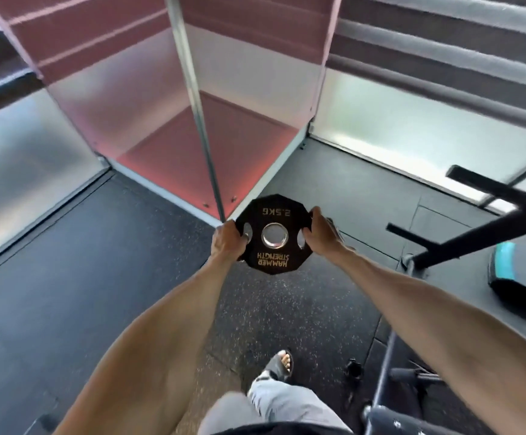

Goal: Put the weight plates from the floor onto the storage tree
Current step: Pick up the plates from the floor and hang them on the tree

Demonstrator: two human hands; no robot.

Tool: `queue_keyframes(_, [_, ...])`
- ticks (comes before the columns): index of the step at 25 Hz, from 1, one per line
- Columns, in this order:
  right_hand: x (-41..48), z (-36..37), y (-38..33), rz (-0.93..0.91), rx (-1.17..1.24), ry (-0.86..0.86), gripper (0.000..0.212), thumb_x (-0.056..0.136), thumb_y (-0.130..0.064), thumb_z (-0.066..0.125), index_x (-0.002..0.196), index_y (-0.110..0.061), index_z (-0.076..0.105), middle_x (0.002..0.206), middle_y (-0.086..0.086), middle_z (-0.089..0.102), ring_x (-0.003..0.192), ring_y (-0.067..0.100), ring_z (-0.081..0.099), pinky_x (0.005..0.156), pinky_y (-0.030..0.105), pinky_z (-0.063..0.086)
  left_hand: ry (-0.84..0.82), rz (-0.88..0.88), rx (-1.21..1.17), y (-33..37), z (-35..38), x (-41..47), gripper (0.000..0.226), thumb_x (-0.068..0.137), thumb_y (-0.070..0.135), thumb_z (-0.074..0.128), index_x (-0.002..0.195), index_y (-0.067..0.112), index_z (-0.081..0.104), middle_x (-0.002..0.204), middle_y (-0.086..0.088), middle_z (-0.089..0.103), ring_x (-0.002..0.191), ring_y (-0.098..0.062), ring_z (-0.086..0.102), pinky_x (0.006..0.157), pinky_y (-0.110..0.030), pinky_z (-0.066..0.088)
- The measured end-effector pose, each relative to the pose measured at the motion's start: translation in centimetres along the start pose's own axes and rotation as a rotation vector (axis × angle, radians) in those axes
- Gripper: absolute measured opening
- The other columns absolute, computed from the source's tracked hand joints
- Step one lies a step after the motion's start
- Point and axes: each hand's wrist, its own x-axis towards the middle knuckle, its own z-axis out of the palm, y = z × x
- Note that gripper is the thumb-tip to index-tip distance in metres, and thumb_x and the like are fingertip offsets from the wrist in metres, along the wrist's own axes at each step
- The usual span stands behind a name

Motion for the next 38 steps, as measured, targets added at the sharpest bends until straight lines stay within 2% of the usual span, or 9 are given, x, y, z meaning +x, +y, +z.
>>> queue_keyframes(2, [4.2, -3.3, 0.1, 0.044, 0.038, 0.082, 0.019, 0.093, -0.014, 0.052, 0.106, -0.010, 0.039, 0.090, 0.009, 0.057, 0.080, 0.029, 0.058, 0.067, 0.034, 0.042, 0.008, 0.066, -0.007, 4.2, -0.2, 5.1, 0.034, 0.094, 0.023, 0.060, 0.121, 0.003, 0.062, 0.112, -0.022, 0.068, 0.107, -0.039, 0.064, 0.085, -0.043, 0.051])
queue_keyframes(5, [9.7, -7.6, 0.9, 0.121, 0.037, 0.188, 0.023, 0.094, -0.016, 0.053, 0.111, -0.008, 0.040, 0.090, 0.010, 0.059, 0.079, 0.031, 0.060, 0.063, 0.035, 0.043, 0.039, 0.170, -0.044, 10.8, 0.3, 11.9, 0.034, 0.094, 0.031, 0.058, 0.115, 0.004, 0.064, 0.109, -0.023, 0.069, 0.103, -0.041, 0.065, 0.079, -0.043, 0.051])
queue_keyframes(11, [17.8, -16.1, 3.8, 0.274, 0.065, 0.492, 0.031, 0.094, -0.021, 0.058, 0.117, -0.006, 0.042, 0.099, 0.019, 0.067, 0.087, 0.037, 0.066, 0.069, 0.041, 0.052, 0.011, 0.565, -0.026, 25.6, 2.7, 24.0, 0.033, 0.098, 0.029, 0.052, 0.115, 0.002, 0.059, 0.108, -0.027, 0.068, 0.105, -0.045, 0.063, 0.086, -0.046, 0.049])
queue_keyframes(15, [19.4, -22.4, 3.9, 0.435, 0.041, 0.734, 0.036, 0.094, -0.015, 0.059, 0.123, 0.000, 0.043, 0.099, 0.021, 0.069, 0.093, 0.040, 0.066, 0.065, 0.030, 0.037, -0.091, 0.870, -0.041, 35.5, 3.5, 28.6, 0.031, 0.096, 0.027, 0.055, 0.118, 0.005, 0.059, 0.102, -0.026, 0.069, 0.098, -0.045, 0.065, 0.081, -0.045, 0.049])
queue_keyframes(18, [18.7, -26.7, 3.4, 0.523, 0.003, 0.926, 0.036, 0.093, -0.013, 0.059, 0.123, -0.003, 0.042, 0.092, 0.020, 0.069, 0.089, 0.041, 0.066, 0.065, 0.033, 0.039, -0.166, 1.012, -0.130, 42.9, 3.1, 28.6, 0.029, 0.097, 0.030, 0.054, 0.114, 0.007, 0.060, 0.097, -0.026, 0.070, 0.094, -0.045, 0.065, 0.074, -0.043, 0.048])
queue_keyframes(23, [14.8, -33.8, 2.6, 0.591, -0.022, 1.112, 0.036, 0.091, -0.007, 0.057, 0.121, -0.007, 0.039, 0.075, 0.008, 0.059, 0.079, 0.038, 0.065, 0.063, 0.035, 0.043, -0.290, 1.230, -0.248, 52.1, 3.6, 25.4, 0.027, 0.096, 0.030, 0.055, 0.115, 0.011, 0.057, 0.095, -0.022, 0.071, 0.091, -0.044, 0.066, 0.068, -0.037, 0.043])
queue_keyframes(27, [11.0, -37.6, 2.6, 0.597, -0.040, 1.248, 0.038, 0.088, -0.011, 0.057, 0.122, -0.015, 0.040, 0.091, 0.007, 0.067, 0.087, 0.029, 0.067, 0.076, 0.044, 0.054, -0.334, 1.387, -0.328, 57.6, 4.0, 21.8, 0.031, 0.095, 0.034, 0.056, 0.119, 0.014, 0.059, 0.092, -0.018, 0.072, 0.087, -0.042, 0.068, 0.071, -0.042, 0.052])
queue_keyframes(31, [8.4, -41.4, 2.8, 0.564, -0.093, 1.384, 0.031, 0.089, -0.011, 0.055, 0.115, -0.021, 0.041, 0.091, -0.007, 0.065, 0.087, 0.014, 0.066, 0.074, 0.036, 0.053, -0.330, 1.510, -0.462, 62.9, 3.6, 18.5, 0.031, 0.094, 0.034, 0.057, 0.120, 0.017, 0.058, 0.089, -0.017, 0.072, 0.085, -0.041, 0.068, 0.068, -0.044, 0.054])
queue_keyframes(38, [6.2, -47.4, 3.9, 0.596, -0.220, 1.527, 0.034, 0.089, -0.014, 0.054, 0.121, -0.021, 0.044, 0.095, 0.000, 0.067, 0.086, 0.019, 0.066, 0.075, 0.041, 0.056, -0.319, 1.608, -0.550, 70.1, 3.8, 14.5, 0.041, 0.094, 0.037, 0.058, 0.132, 0.023, 0.056, 0.091, -0.013, 0.074, 0.087, -0.037, 0.070, 0.076, -0.045, 0.056])
